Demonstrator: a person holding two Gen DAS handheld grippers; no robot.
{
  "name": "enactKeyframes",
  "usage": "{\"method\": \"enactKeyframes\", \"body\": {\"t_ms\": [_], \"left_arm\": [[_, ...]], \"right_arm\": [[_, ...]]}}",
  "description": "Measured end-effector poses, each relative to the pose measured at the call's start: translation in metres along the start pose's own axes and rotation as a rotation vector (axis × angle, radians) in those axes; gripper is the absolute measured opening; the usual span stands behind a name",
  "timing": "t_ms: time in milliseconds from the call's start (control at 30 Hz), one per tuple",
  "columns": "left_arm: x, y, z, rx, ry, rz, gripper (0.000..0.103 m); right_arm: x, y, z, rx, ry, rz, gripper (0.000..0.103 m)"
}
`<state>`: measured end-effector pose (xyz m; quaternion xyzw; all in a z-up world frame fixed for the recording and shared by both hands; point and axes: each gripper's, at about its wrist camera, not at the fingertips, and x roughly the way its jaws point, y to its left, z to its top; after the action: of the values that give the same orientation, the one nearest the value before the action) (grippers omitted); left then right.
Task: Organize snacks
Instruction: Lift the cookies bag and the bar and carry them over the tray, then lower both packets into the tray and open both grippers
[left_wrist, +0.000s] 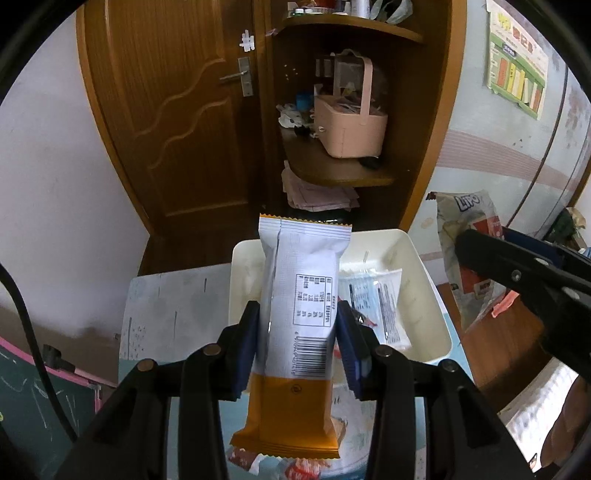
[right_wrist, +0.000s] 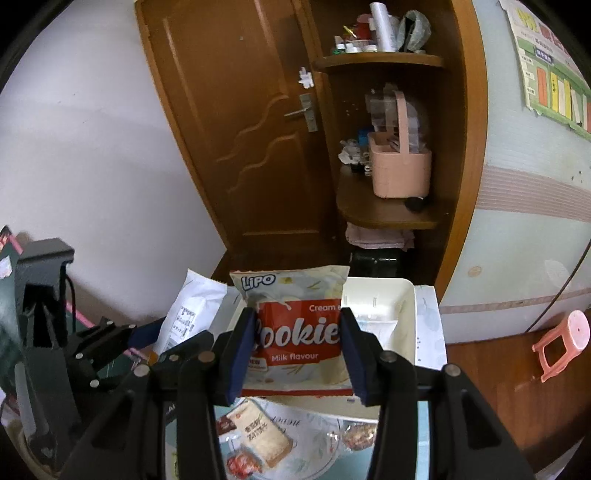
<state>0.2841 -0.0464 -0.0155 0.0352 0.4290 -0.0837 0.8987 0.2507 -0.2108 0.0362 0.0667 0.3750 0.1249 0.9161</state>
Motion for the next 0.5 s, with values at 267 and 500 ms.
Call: {"method": "enactKeyframes", "body": {"t_ms": [267, 500], "left_arm": [[0.035, -0.003, 0.017, -0.004, 0.027, 0.020, 0.040], [0.065, -0.004, 0.019, -0.010, 0.065, 0.058, 0.092]], "right_arm": [[0.035, -0.019, 0.016, 0.044, 0.032, -0.024, 0.046], [0.060, -0.027, 0.013, 0.049, 0.082, -0.050, 0.046]]}}
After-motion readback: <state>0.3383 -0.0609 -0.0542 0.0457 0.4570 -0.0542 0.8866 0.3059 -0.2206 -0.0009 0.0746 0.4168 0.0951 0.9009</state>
